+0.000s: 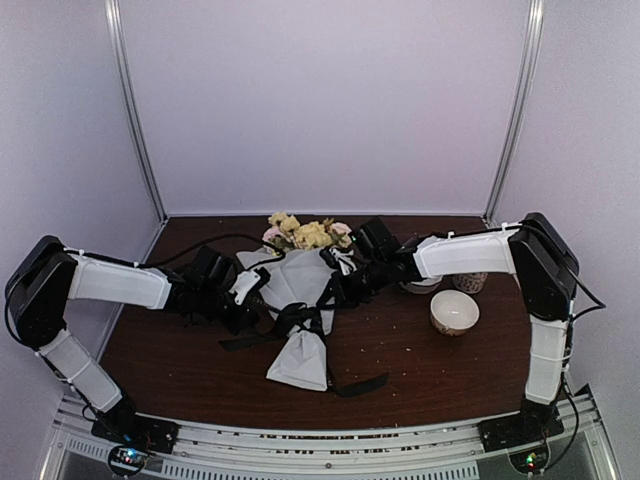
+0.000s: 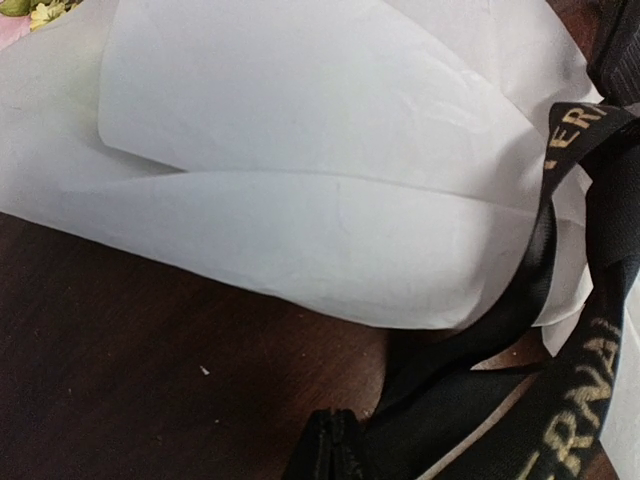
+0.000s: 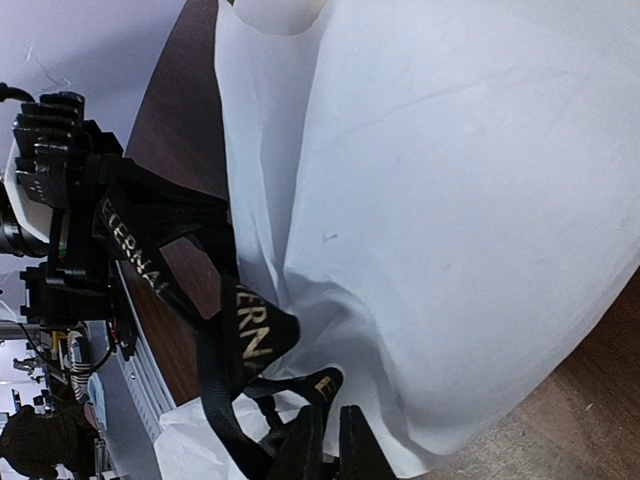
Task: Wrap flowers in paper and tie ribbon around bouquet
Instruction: Cross the half-tied ribbon over the folded bouquet, then tie the half-tied ribbon around the folded bouquet.
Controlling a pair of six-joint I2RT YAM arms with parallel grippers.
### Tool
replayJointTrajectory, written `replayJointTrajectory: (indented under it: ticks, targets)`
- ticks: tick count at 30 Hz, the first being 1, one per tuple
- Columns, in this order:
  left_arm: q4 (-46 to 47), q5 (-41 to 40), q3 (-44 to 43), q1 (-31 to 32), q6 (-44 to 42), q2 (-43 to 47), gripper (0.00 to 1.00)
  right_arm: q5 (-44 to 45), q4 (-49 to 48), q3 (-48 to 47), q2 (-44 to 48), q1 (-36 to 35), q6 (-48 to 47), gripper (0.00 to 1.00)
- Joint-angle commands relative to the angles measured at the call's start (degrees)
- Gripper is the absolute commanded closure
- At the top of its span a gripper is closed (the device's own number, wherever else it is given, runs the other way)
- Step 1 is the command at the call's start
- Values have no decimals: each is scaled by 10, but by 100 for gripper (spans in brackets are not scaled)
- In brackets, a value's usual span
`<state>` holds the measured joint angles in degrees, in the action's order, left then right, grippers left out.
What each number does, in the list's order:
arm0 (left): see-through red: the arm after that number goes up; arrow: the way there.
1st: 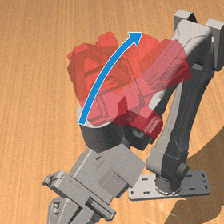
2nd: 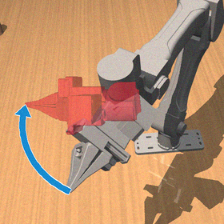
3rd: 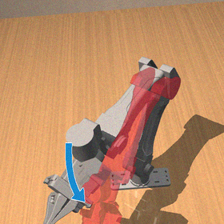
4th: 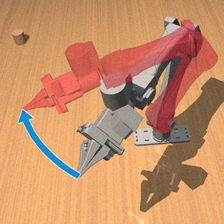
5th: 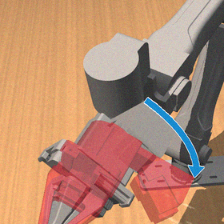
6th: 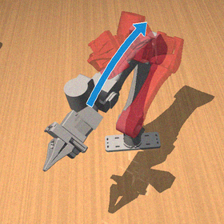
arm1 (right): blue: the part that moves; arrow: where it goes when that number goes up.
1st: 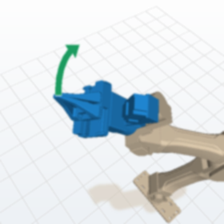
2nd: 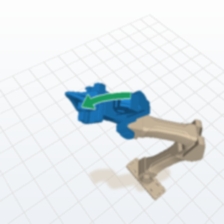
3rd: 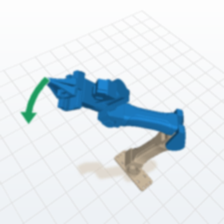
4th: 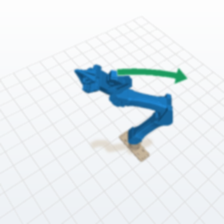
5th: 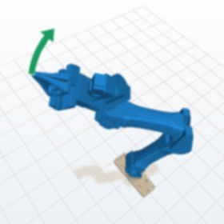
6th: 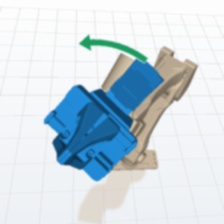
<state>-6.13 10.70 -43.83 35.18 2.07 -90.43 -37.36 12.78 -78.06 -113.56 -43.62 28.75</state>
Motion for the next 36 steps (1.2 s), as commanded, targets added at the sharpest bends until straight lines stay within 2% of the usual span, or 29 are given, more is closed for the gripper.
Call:
replayJointTrajectory:
  ticks: [1,6,11,15,25,29,33,36]
  targets:
    - [8,0,-5,-4,-4,-6,95,18,-20,9,24,5,9,100]
    - [9,1,-5,-4,-3,-6,95,-2,-40,13,24,5,16,100]
    - [10,2,-4,-4,-4,-7,95,-34,-32,4,11,4,7,86]
    - [11,4,-3,-4,-3,-7,95,-35,-4,-3,0,2,-7,80]
    - [12,7,-4,-4,-3,-10,95,-61,20,-19,-17,-11,-21,78]
    - [10,8,-4,-4,-2,-8,95,-56,30,-27,-27,-11,-25,82]
    - [9,8,-1,-4,-1,-3,95,-49,31,-32,-27,-11,-24,100]
    - [9,1,2,-4,3,6,95,-26,21,-30,-17,-8,-15,100]
